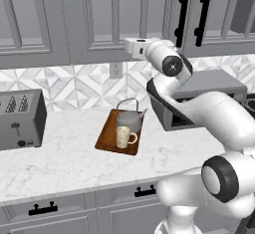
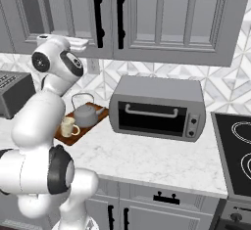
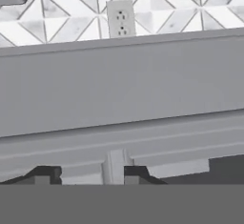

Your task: Pick the kettle from the counter and place it on the tray. Then pick the mug from the cabinet and place it on the tray. Then close the cabinet doors.

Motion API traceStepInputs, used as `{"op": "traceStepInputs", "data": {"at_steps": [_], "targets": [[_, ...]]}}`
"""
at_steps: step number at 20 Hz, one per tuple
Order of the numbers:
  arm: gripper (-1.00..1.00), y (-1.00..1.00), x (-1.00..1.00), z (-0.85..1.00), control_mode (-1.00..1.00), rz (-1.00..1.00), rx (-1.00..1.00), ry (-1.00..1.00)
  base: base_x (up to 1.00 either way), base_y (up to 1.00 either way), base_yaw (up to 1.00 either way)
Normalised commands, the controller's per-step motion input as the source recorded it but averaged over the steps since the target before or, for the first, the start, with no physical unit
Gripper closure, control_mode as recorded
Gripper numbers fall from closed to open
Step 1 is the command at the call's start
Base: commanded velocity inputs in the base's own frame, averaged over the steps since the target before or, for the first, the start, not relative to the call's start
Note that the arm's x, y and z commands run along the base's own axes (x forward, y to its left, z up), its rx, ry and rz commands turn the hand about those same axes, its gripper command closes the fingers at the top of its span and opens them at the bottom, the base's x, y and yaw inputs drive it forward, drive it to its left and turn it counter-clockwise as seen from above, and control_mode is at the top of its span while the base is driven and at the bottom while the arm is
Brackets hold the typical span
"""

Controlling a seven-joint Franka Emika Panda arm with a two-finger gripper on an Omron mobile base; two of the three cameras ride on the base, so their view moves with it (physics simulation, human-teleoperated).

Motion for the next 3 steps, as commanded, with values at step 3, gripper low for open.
{"op": "traceStepInputs", "data": {"at_steps": [3], "targets": [[-1.00, -0.06, 0.46, 0.00, -1.00, 0.11, 0.00, 0.13, 0.00, 0.00, 0.00]]}}
